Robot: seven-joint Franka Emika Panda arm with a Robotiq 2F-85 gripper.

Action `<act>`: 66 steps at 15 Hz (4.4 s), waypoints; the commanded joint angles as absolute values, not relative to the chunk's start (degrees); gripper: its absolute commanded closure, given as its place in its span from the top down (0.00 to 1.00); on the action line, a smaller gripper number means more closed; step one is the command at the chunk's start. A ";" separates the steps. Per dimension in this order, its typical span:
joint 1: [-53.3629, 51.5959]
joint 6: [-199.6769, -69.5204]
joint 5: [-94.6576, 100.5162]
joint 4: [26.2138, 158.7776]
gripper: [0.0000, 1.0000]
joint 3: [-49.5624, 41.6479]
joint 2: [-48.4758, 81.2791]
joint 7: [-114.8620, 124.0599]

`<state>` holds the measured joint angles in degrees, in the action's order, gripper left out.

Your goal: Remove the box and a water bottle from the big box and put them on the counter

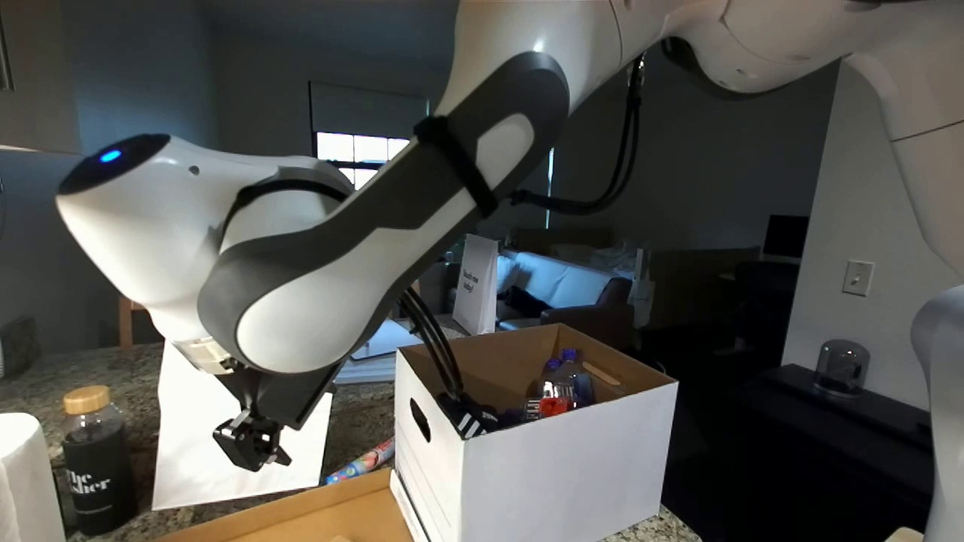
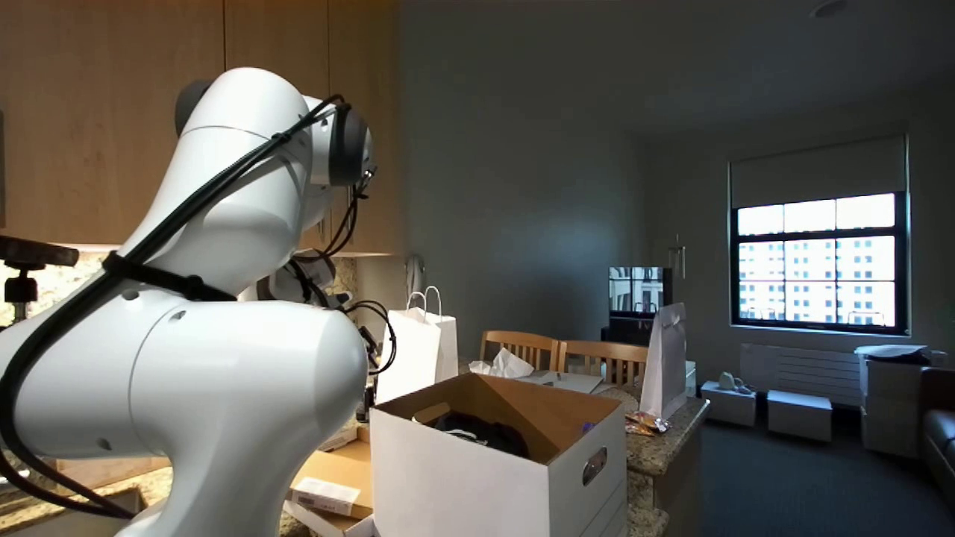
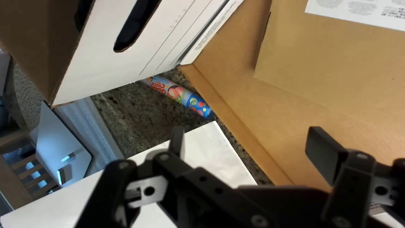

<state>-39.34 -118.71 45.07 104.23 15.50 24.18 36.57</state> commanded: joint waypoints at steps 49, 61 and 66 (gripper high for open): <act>-3.57 -118.90 15.00 130.90 1.00 6.72 -17.42 14.21; -1.62 -114.19 19.33 121.39 1.00 6.19 -18.89 14.91; -0.45 -113.14 16.30 119.26 1.00 5.06 -17.33 16.42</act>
